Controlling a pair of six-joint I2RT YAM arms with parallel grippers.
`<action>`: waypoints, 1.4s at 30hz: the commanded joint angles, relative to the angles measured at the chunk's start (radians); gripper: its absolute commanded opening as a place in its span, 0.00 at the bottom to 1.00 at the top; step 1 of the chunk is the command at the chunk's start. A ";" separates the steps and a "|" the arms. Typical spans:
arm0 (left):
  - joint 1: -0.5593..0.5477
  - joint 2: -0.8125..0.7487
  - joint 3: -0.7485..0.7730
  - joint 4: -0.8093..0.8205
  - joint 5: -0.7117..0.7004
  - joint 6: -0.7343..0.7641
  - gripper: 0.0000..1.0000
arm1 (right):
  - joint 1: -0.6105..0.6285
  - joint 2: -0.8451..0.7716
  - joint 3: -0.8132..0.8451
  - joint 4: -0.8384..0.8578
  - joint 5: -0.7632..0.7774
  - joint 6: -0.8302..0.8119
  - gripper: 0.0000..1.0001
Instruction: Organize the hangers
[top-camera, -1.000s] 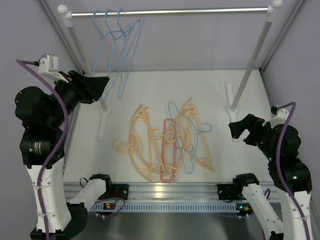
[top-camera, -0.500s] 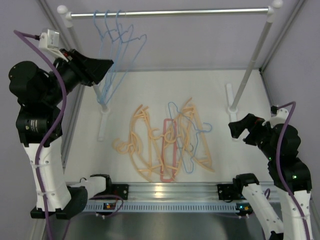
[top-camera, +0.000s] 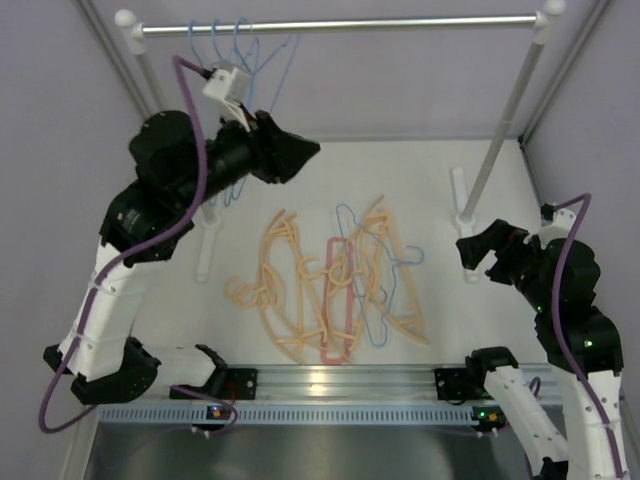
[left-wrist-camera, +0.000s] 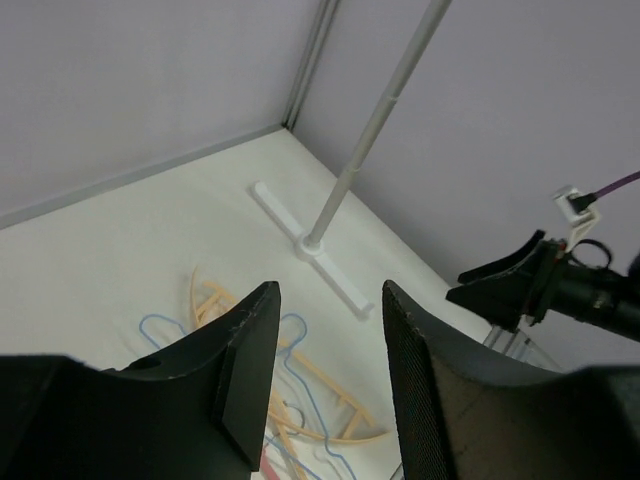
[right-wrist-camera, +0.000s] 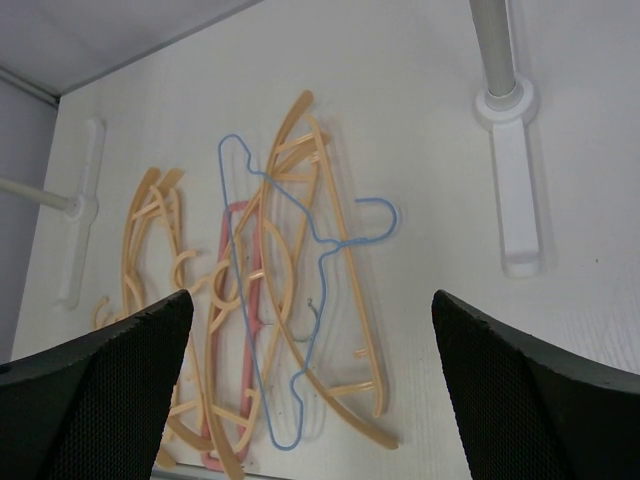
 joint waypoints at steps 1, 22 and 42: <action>-0.184 -0.040 -0.133 0.003 -0.422 0.098 0.50 | -0.009 0.003 0.064 0.057 0.000 -0.002 1.00; -0.687 0.349 -0.618 0.247 -0.826 -0.108 0.47 | -0.008 -0.049 0.150 -0.024 0.077 0.021 1.00; -0.678 0.780 -0.449 0.254 -0.783 -0.128 0.47 | -0.008 -0.092 0.121 -0.044 0.075 0.011 0.99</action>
